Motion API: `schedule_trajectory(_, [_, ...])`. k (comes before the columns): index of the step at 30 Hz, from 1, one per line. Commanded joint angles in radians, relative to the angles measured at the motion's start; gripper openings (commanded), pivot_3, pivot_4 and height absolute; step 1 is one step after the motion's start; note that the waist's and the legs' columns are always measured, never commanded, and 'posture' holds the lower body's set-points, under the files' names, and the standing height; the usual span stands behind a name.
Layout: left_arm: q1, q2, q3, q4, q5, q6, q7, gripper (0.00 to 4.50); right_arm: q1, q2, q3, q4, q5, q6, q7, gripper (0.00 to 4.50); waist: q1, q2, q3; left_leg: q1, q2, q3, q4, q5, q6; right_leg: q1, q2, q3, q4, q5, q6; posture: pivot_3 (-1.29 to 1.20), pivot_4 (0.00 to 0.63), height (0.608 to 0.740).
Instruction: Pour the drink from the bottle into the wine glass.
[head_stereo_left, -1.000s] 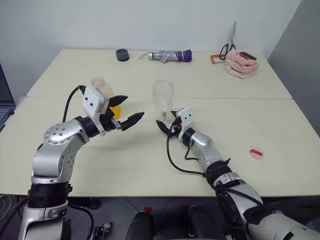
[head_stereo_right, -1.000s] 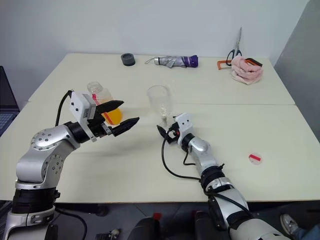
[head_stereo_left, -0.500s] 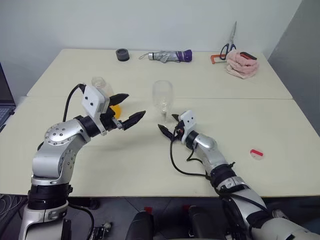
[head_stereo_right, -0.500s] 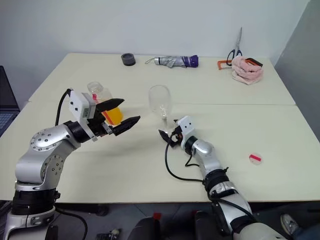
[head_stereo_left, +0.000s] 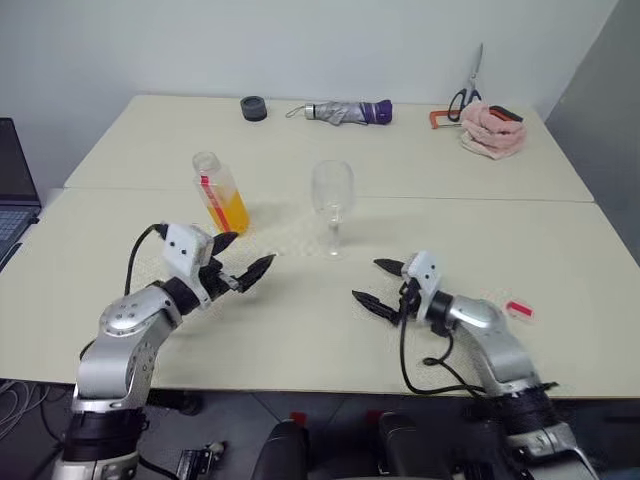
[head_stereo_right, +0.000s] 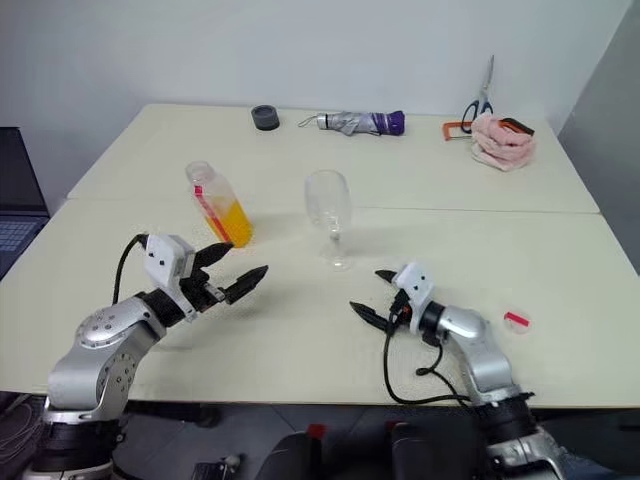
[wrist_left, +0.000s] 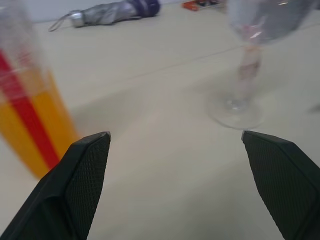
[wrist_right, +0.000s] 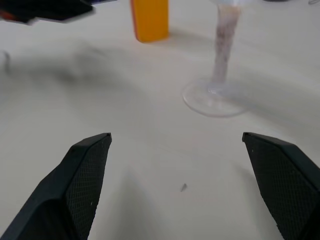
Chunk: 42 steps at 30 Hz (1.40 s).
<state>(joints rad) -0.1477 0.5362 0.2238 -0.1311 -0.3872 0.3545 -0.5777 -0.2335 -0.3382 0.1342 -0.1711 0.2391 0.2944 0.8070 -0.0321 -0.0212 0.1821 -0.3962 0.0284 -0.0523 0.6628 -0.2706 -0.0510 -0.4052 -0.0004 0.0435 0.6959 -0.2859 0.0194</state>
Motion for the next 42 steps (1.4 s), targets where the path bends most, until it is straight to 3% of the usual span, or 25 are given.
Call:
schedule_trajectory(1, [0.000, -0.027, 0.059, 0.048, 0.062, -0.064, 0.116, 4.50, 0.035, -0.050, -0.021, -0.230, 0.101, 0.123, 0.007, 4.47, 0.000, 0.000, 0.000, 0.000, 0.000, 0.000, 0.000, 0.000, 0.000, 0.000, 0.000, 0.000, 0.000, 0.000, 0.000, 0.00, 0.150, 0.740])
schedule_trajectory(8, [-0.118, -0.012, 0.075, 0.228, 0.092, -0.108, 0.148, 4.50, 0.015, -0.089, -0.049, -0.367, 0.214, 0.236, -0.030, 4.47, 0.002, -0.001, 0.000, 0.000, -0.001, -0.001, 0.000, 0.000, 0.000, 0.000, 0.004, -0.002, 0.000, 0.000, 0.000, 0.00, 0.150, 0.740])
schedule_trajectory(24, [-0.420, 0.015, 0.003, 0.580, 0.177, -0.253, 0.067, 4.50, -0.016, -0.120, -0.041, -0.393, 0.229, 0.240, -0.080, 4.47, 0.003, -0.001, 0.000, -0.001, -0.001, 0.000, 0.000, 0.000, 0.000, 0.000, 0.004, -0.003, 0.000, 0.000, 0.000, 0.00, 0.150, 0.740])
schedule_trajectory(42, [-0.552, 0.000, -0.027, 0.761, 0.203, -0.341, 0.031, 4.50, -0.065, -0.157, -0.047, -0.415, 0.334, 0.267, -0.049, 4.47, 0.003, -0.001, 0.000, -0.002, -0.001, -0.001, 0.001, 0.000, 0.000, 0.000, 0.004, -0.003, 0.000, 0.000, 0.000, 0.00, 0.150, 0.740])
